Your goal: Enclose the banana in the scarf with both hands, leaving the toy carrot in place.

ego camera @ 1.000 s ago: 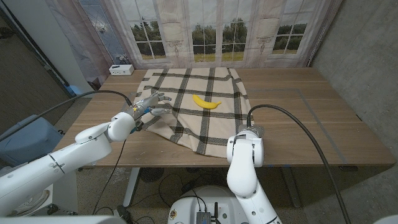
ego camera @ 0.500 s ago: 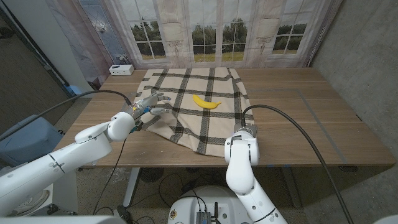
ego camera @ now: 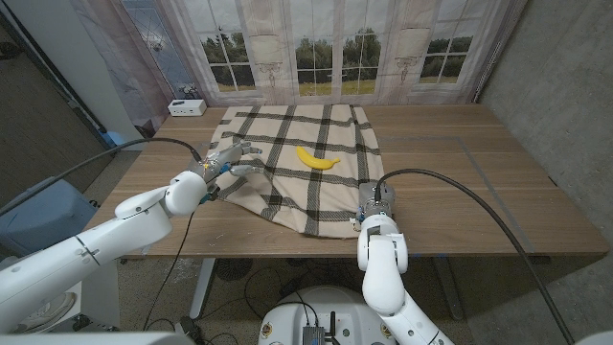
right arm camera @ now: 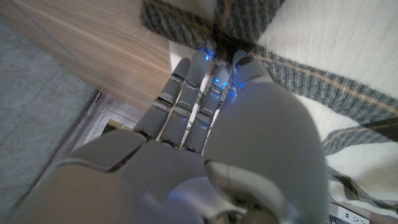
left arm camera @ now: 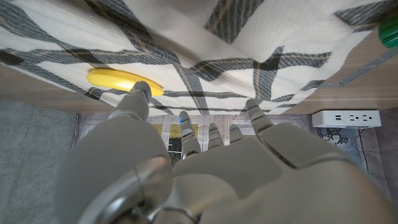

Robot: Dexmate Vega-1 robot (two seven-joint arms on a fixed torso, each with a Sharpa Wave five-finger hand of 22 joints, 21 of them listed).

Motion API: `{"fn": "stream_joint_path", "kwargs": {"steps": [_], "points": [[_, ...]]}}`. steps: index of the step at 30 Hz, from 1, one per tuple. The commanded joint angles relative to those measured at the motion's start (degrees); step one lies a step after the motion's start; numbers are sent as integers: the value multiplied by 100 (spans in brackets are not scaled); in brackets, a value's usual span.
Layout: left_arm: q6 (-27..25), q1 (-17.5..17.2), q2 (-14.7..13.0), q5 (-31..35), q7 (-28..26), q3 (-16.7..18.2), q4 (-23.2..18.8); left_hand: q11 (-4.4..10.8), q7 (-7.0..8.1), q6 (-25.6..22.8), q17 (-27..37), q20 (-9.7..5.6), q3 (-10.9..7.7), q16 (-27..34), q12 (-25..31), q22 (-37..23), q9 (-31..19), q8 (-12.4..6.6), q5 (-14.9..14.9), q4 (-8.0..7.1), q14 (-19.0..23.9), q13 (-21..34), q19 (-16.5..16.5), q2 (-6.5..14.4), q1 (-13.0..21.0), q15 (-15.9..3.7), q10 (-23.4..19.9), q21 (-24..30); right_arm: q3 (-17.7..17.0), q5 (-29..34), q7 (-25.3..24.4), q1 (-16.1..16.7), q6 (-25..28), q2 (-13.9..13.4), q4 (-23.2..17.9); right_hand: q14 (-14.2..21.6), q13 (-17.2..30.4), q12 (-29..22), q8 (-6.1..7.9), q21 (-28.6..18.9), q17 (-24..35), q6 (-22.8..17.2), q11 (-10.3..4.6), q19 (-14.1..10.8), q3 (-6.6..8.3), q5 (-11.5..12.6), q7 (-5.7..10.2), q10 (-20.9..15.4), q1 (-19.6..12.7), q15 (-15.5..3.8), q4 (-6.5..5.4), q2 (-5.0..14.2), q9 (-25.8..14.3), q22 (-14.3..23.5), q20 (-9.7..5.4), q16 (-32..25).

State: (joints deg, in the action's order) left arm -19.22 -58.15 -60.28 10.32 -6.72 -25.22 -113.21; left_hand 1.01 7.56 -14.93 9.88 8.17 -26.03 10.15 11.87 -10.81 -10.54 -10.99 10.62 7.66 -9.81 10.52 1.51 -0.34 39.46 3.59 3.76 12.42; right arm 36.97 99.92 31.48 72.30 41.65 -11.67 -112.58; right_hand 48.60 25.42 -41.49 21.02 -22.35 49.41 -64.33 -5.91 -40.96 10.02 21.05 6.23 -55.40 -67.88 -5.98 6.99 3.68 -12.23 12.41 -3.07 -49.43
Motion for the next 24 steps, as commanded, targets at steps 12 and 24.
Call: {"fn": "stream_joint_path", "kwargs": {"steps": [12,24], "points": [[-295,-31,-306,-136,283,106,-230,-13,-7,6,5,79,265,25,27,-10,-13,11,73,5,-308,28,-106,-239,-165,25,-22,-58,634,-2521,-4242,-961,1215,-327,771,154,168,-189,6,-108,168,-197,261,-7,15,-115,-313,-224,-17,-644,17,192,39,41,194,-48],[-1146,508,-623,22,1452,-323,-636,-218,-41,170,15,296,574,-11,-72,-4,-22,44,331,127,-520,34,-337,-730,19,377,279,-118,950,-3272,-5446,-1514,1877,-256,1265,219,250,-254,-16,-137,257,-253,294,52,18,-148,-329,-273,-22,-635,55,159,56,52,248,-49]]}}
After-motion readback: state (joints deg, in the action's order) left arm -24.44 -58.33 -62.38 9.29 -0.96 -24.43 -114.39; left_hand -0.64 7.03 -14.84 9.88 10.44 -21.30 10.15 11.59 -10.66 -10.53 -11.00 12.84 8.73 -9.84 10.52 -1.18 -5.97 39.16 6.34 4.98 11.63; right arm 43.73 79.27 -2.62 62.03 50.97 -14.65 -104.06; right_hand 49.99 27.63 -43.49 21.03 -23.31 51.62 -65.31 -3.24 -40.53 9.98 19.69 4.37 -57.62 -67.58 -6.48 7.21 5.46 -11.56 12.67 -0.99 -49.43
